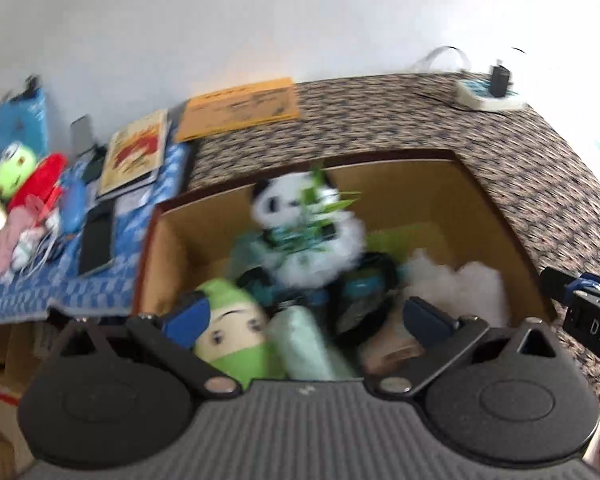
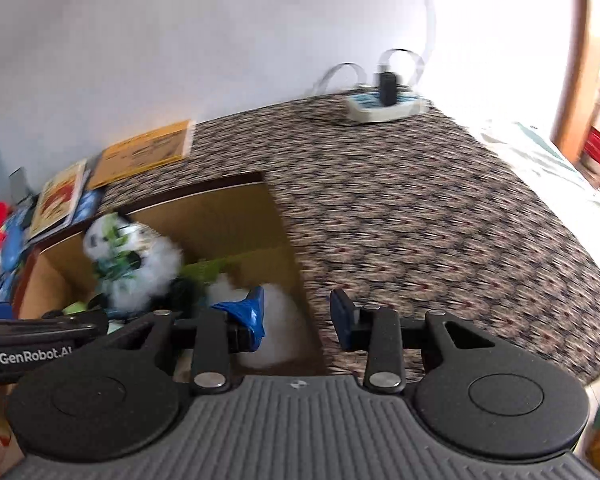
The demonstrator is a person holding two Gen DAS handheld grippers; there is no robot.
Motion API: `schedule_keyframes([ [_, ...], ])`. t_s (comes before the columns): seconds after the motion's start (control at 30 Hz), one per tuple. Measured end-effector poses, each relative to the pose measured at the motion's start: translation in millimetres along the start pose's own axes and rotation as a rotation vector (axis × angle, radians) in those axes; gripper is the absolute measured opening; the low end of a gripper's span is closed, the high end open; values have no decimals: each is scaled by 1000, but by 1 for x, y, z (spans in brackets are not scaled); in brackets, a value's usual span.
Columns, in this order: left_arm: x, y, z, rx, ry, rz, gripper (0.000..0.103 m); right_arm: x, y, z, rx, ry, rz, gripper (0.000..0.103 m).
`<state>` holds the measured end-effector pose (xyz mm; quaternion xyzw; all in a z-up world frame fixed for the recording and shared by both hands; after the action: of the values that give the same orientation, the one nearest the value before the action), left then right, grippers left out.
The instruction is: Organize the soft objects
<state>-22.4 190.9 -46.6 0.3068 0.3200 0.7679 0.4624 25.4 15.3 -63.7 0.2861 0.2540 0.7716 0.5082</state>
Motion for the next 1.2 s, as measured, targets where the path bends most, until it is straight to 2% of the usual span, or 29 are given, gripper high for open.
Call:
schedule_keyframes([
  [0.23, -53, 7, 11, -14, -94, -70, 102, -52, 7, -11, 5, -111, -81, 20],
  [0.53, -104, 9, 18, -15, -139, -116, 103, -95, 1, -6, 26, -151, -136, 21],
  [0.73, -113, 0, 13, 18, -117, -131, 102, -111, -10, -15, 72, -157, -144, 22],
  [0.93, -107, -5, 12, 27, -88, -101, 102, -117, -21, -20, 105, -154, -139, 22],
  [1.2, -87, -5, 10, 28, -46, -79, 102, -106, -21, -14, 87, -121, -120, 23],
])
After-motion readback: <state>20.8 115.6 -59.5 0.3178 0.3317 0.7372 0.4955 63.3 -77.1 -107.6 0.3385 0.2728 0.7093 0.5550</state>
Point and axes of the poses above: each gripper's, at about its wrist camera, not at the fingertips, and y roughly against the way its jaws point, x to its left, z to its top, the point moved 6 cm from there along -y, roughly the way its jaws point, and after that the axes turned 5 degrees about z, right-handed, at the moved point
